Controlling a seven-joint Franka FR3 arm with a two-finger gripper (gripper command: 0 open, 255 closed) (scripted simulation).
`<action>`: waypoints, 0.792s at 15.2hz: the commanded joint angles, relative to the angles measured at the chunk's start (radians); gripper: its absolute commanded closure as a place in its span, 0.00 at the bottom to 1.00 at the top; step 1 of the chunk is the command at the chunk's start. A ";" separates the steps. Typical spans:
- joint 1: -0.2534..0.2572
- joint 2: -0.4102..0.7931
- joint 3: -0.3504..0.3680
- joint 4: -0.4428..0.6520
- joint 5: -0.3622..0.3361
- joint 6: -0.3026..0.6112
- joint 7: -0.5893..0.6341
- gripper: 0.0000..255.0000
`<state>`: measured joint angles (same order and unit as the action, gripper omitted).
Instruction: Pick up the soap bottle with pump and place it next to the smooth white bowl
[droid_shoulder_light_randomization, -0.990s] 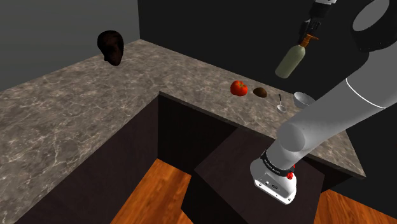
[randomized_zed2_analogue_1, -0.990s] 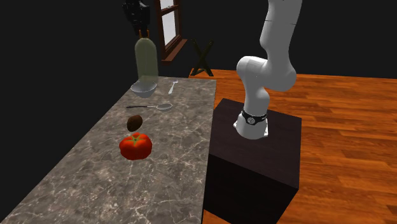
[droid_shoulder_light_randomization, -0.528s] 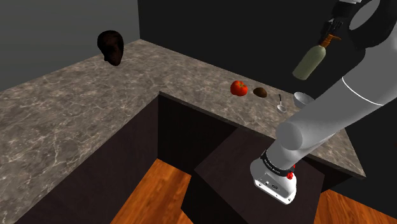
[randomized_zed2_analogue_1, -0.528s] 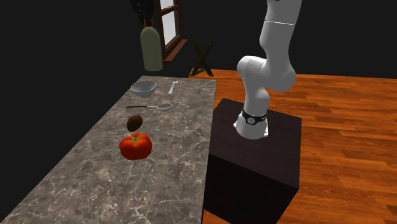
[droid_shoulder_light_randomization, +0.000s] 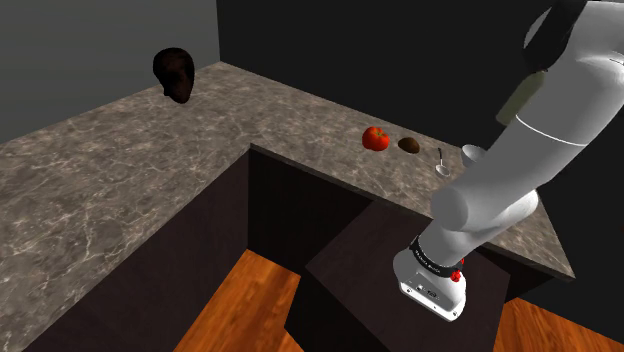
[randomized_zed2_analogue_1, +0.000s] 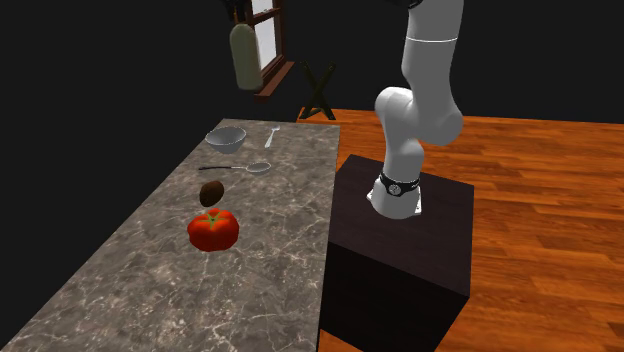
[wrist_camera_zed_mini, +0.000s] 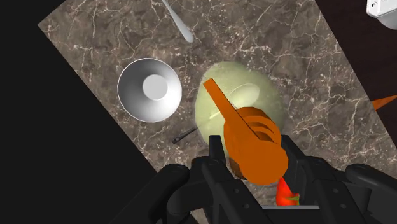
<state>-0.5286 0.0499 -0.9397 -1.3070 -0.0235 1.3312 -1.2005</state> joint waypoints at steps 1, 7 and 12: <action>-0.067 0.083 -0.043 0.077 0.072 -0.025 -0.091 1.00; -0.162 0.154 -0.064 0.118 0.136 -0.021 -0.185 1.00; -0.098 0.082 -0.060 -0.019 0.072 0.072 -0.144 1.00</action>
<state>-0.6434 0.1526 -1.0012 -1.2909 0.0665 1.3798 -1.3559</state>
